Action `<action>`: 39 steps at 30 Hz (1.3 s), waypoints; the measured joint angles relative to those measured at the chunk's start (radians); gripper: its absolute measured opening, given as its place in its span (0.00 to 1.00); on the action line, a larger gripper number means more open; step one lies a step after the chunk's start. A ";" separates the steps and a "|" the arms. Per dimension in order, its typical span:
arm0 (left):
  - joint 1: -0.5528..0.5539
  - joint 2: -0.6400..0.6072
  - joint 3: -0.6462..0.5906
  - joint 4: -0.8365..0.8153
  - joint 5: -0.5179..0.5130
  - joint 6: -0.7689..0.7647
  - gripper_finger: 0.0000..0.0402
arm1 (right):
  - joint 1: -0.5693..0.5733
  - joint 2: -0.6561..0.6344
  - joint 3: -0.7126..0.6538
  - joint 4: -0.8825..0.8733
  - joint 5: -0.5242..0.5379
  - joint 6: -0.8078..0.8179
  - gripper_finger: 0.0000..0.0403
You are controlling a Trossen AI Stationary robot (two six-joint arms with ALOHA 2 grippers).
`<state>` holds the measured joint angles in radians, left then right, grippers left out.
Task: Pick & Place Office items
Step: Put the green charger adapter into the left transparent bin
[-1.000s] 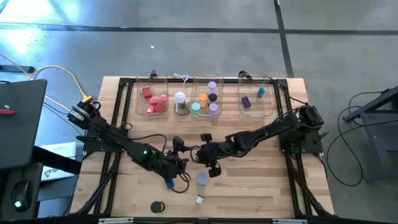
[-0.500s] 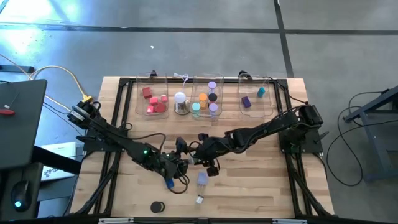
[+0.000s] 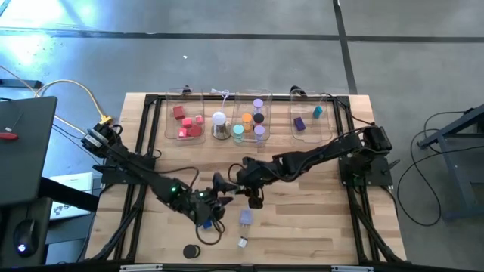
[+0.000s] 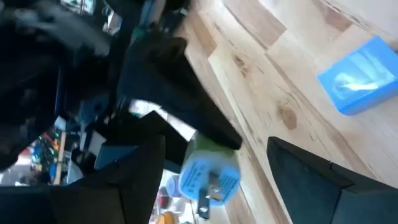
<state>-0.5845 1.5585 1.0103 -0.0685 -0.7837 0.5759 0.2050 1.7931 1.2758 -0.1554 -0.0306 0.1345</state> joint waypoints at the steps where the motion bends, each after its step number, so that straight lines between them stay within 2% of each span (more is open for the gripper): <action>1: -0.004 0.000 0.000 -0.001 0.000 0.014 0.68 | 0.000 0.000 0.000 0.000 -0.004 0.000 0.29; 17: 0.046 0.000 0.000 -0.005 0.052 0.082 0.67 | -0.005 0.000 0.000 0.009 -0.051 0.004 0.30; 20: 0.046 0.005 0.000 0.002 0.082 0.087 0.63 | -0.005 0.000 0.000 0.009 -0.051 0.004 0.30; 31: 0.059 0.024 0.000 0.008 0.083 0.123 0.36 | -0.005 0.002 0.000 0.000 -0.051 0.002 0.30; 34: 0.059 0.024 0.000 0.006 0.086 0.135 0.33 | -0.006 0.002 0.000 -0.001 -0.055 0.002 0.29; 39: 0.058 0.026 0.000 0.009 0.053 0.116 0.33 | -0.006 0.002 0.000 0.001 -0.054 0.001 0.31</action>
<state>-0.5263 1.5841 1.0100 -0.0593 -0.7311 0.6914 0.1993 1.7947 1.2755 -0.1539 -0.0845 0.1355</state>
